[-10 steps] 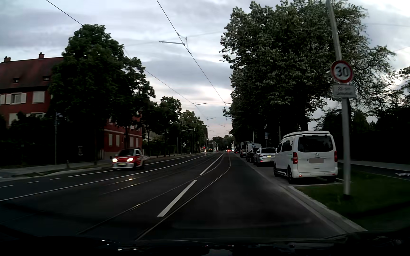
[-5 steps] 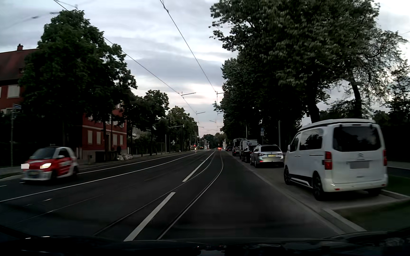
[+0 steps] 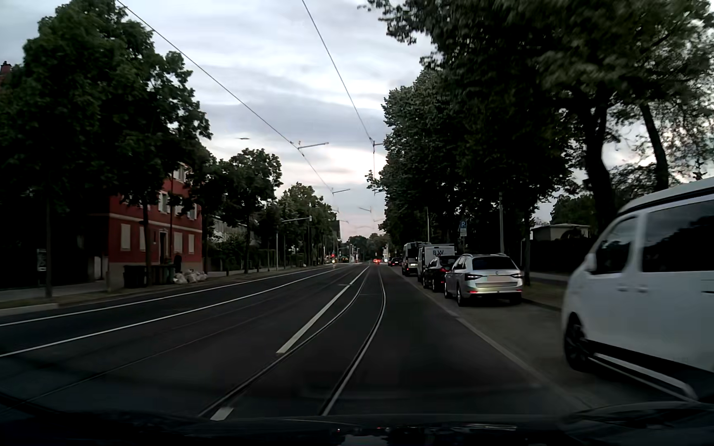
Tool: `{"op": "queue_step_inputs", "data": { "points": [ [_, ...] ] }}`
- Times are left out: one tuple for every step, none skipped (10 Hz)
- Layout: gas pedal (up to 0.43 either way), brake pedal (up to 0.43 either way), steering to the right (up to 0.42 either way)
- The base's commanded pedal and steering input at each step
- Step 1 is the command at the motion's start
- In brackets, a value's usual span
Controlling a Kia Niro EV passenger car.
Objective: Follow the waypoints while adhering to traffic rules and regulations
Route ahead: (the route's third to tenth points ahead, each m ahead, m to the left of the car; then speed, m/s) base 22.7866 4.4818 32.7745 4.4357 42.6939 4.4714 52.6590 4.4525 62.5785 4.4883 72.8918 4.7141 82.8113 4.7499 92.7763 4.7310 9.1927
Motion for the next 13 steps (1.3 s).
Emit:
{"op": "queue_step_inputs", "data": {
  "points": [
    [0.228,0.000,0.006],
    [0.228,0.000,0.005],
    [0.220,0.000,0.003],
    [0.220,0.000,0.001],
    [0.209,0.000,0.001],
    [0.209,0.000,0.001],
    [0.209,0.000,0.000],
    [0.209,0.000,0.000],
    [0.209,0.000,0.001],
    [0.209,0.000,0.001],
    [0.209,0.000,0.001],
    [0.209,0.000,0.001],
    [0.209,0.000,0.001]
  ]
}}
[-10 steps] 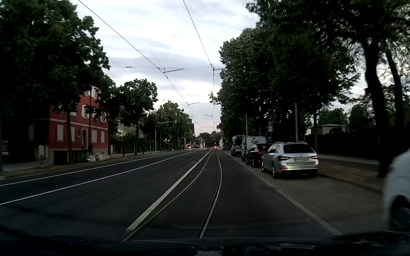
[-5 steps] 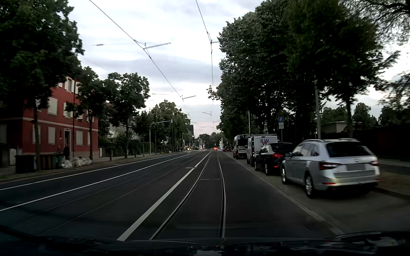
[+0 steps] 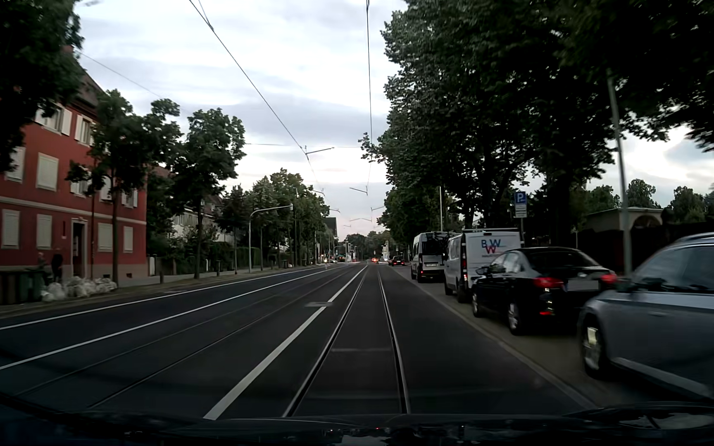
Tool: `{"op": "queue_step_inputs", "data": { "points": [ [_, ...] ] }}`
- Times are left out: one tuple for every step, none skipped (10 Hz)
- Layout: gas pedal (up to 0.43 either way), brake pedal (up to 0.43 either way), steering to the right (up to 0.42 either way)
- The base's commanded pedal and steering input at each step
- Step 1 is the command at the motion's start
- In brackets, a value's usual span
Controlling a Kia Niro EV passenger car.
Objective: Follow the waypoints while adhering to traffic rules and regulations
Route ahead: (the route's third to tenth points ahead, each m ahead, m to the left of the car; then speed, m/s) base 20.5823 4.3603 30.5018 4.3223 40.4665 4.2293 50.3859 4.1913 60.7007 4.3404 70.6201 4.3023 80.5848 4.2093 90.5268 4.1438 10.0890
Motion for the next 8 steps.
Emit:
{"op": "queue_step_inputs", "data": {
  "points": [
    [0.209,0.000,0.001],
    [0.209,0.000,0.000],
    [0.209,0.000,0.000],
    [0.197,0.000,0.000],
    [0.197,0.000,0.000],
    [0.197,0.000,0.000],
    [0.189,0.000,0.000],
    [0.189,0.000,0.000]
  ]
}}
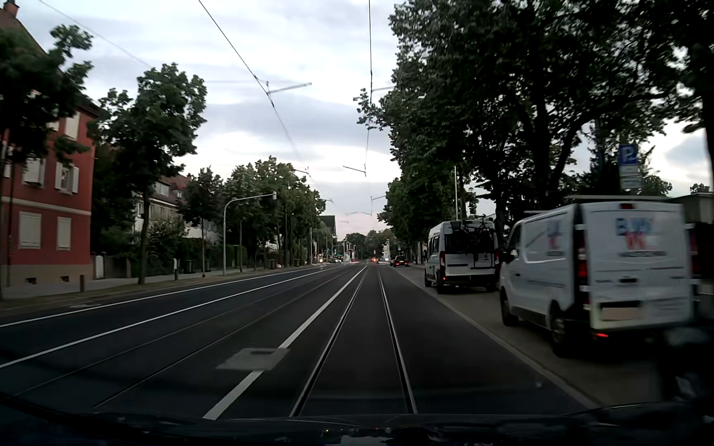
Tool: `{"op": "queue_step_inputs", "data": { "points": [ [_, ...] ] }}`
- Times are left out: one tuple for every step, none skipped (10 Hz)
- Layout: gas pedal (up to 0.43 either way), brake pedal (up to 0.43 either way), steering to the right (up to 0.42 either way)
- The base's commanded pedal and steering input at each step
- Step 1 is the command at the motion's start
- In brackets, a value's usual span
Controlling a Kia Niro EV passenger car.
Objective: Follow the waypoints while adhering to traffic rules and regulations
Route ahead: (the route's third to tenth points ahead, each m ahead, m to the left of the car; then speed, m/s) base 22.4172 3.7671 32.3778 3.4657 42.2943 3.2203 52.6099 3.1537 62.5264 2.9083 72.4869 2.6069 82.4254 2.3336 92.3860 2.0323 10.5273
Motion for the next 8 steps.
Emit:
{"op": "queue_step_inputs", "data": {
  "points": [
    [0.189,0.000,0.000],
    [0.189,0.000,0.000],
    [0.189,0.000,0.000],
    [0.189,0.000,0.000],
    [0.189,0.000,0.000],
    [0.189,0.000,0.000],
    [0.177,0.000,0.000],
    [0.177,0.000,0.000]
  ]
}}
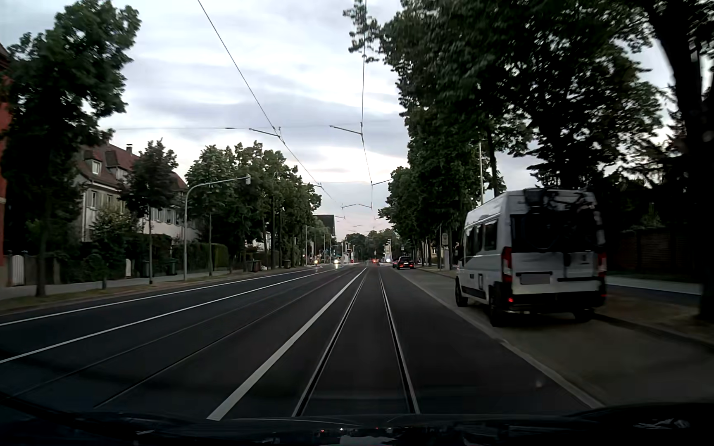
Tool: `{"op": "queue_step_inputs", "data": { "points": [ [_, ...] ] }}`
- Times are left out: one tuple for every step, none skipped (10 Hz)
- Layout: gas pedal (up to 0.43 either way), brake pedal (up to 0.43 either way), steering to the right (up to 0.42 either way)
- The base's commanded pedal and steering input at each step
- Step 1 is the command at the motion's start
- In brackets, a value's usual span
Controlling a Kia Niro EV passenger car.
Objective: Follow the waypoints while adhering to traffic rules and regulations
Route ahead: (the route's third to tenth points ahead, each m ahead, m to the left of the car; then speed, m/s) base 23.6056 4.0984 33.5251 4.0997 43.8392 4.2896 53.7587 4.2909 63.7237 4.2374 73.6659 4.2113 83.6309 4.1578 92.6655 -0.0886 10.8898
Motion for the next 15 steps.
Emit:
{"op": "queue_step_inputs", "data": {
  "points": [
    [0.177,0.000,0.000],
    [0.177,0.000,0.000],
    [0.177,0.000,0.000],
    [0.177,0.000,0.000],
    [0.177,0.000,0.000],
    [0.177,0.000,0.000],
    [0.177,0.000,0.000],
    [0.177,0.000,0.000],
    [0.177,0.000,0.000],
    [0.177,0.000,0.000],
    [0.177,0.000,0.000],
    [0.177,0.000,0.000],
    [0.169,0.000,0.000],
    [0.150,0.000,0.000],
    [0.150,0.000,0.000]
  ]
}}
